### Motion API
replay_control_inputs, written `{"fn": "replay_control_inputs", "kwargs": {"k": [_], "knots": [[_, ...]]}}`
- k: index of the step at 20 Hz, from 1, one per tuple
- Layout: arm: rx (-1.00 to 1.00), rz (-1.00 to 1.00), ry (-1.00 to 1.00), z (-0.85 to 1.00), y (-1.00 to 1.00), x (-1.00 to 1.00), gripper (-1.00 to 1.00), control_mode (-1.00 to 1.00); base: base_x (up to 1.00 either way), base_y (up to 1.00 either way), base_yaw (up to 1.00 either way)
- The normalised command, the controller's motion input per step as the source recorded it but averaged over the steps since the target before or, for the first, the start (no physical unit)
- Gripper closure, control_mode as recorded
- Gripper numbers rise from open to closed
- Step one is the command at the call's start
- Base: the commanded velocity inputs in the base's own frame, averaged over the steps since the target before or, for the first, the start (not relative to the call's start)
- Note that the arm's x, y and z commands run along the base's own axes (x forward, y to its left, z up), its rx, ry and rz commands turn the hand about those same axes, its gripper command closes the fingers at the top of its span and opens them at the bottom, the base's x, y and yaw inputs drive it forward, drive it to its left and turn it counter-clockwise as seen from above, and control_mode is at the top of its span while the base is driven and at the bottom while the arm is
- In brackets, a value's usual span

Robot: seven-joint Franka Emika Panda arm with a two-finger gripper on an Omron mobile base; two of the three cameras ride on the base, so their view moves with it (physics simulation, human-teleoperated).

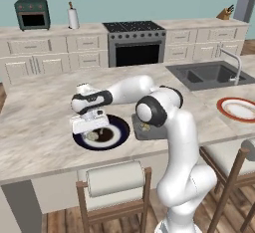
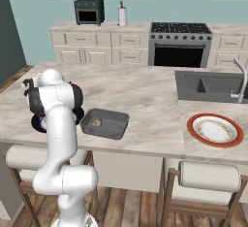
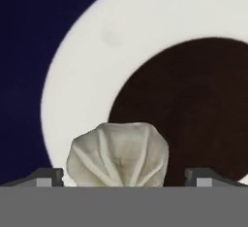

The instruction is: Place two dumplings into each of the tupperware containers and then place the containers in the fridge.

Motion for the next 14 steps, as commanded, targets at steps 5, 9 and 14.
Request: {"fn": "replay_control_inputs", "kwargs": {"k": [5, 9, 14], "knots": [[0.05, 0.00, -0.31, -0.26, 0.07, 0.18, -1.00, -1.00, 0.00, 0.00, 0.00], [0.00, 0.00, -0.04, 0.00, -0.06, -0.01, -1.00, -1.00, 0.00, 0.00, 0.00], [0.00, 0.00, 0.00, 0.00, -0.08, -0.10, 1.00, -1.00, 0.00, 0.00, 0.00]]}}
